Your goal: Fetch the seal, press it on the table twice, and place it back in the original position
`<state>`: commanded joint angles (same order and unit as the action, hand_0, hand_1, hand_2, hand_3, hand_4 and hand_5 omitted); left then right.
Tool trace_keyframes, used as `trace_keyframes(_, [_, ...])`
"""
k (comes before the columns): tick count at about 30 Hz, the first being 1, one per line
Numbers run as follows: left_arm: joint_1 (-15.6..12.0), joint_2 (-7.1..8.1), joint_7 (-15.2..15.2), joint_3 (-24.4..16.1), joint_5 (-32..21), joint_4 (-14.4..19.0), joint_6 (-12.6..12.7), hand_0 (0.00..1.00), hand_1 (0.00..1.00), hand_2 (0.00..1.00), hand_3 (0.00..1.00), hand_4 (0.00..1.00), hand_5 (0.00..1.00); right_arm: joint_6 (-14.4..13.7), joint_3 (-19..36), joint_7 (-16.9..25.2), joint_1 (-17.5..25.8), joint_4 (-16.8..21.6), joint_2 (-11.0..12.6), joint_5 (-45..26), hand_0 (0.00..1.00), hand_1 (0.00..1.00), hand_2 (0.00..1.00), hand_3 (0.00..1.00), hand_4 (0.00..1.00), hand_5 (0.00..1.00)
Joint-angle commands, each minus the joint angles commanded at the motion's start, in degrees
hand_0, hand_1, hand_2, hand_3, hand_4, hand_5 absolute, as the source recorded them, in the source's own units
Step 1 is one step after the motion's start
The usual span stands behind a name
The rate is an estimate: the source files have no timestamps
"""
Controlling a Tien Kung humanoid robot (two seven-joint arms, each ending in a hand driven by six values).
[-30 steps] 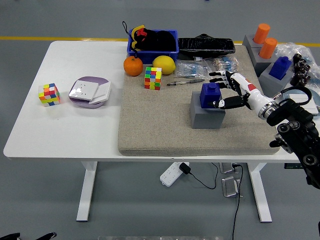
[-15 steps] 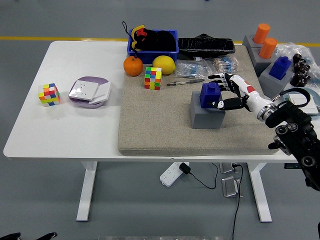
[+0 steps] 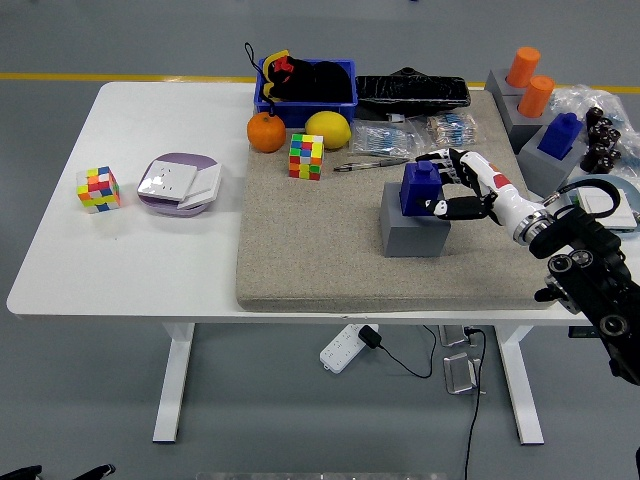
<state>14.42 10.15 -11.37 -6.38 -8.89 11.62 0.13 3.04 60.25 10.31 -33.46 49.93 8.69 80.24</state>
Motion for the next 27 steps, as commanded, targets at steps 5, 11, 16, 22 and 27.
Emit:
trace_keyframes(5, [0.00, -0.02, 0.02, 0.01, -0.04, 0.00, -0.01, 0.812, 0.784, 0.762, 0.800, 0.678, 0.418, -0.23, -0.17, 0.20, 0.01, 0.01, -0.03, -0.07, 0.664, 0.550, 0.562, 0.618, 0.730, 0.002])
trace_keyframes(11, [-0.10, -0.02, -0.04, -0.03, -0.05, -0.01, -0.06, 0.812, 0.784, 0.763, 0.800, 0.678, 0.418, -0.79, -0.53, 0.62, 0.43, 0.71, -0.07, -0.29, 0.626, 0.480, 0.475, 0.501, 0.717, 0.002])
trace_keyframes(16, [-0.14, -0.04, 0.00, 0.06, -0.17, 0.03, -0.05, 0.812, 0.784, 0.763, 0.800, 0.679, 0.419, -1.08, -0.08, 0.92, 1.02, 1.54, -0.07, -0.27, 0.620, 0.469, 0.460, 0.479, 0.716, 0.002])
trace_keyframes(22, [-0.03, 0.08, -0.03, 0.05, -0.06, 0.07, -0.03, 0.813, 0.784, 0.763, 0.800, 0.680, 0.421, -1.51, 0.58, 1.18, 1.06, 2.76, 0.17, -0.36, 0.616, 0.463, 0.452, 0.469, 0.717, 0.002])
trace_keyframes(27, [0.05, 0.17, -0.04, 0.01, 0.02, 0.08, 0.01, 0.812, 0.784, 0.763, 0.801, 0.679, 0.420, -1.87, 1.17, 1.46, 0.93, 3.53, 0.49, -0.46, 0.617, 0.460, 0.449, 0.468, 0.712, 0.002])
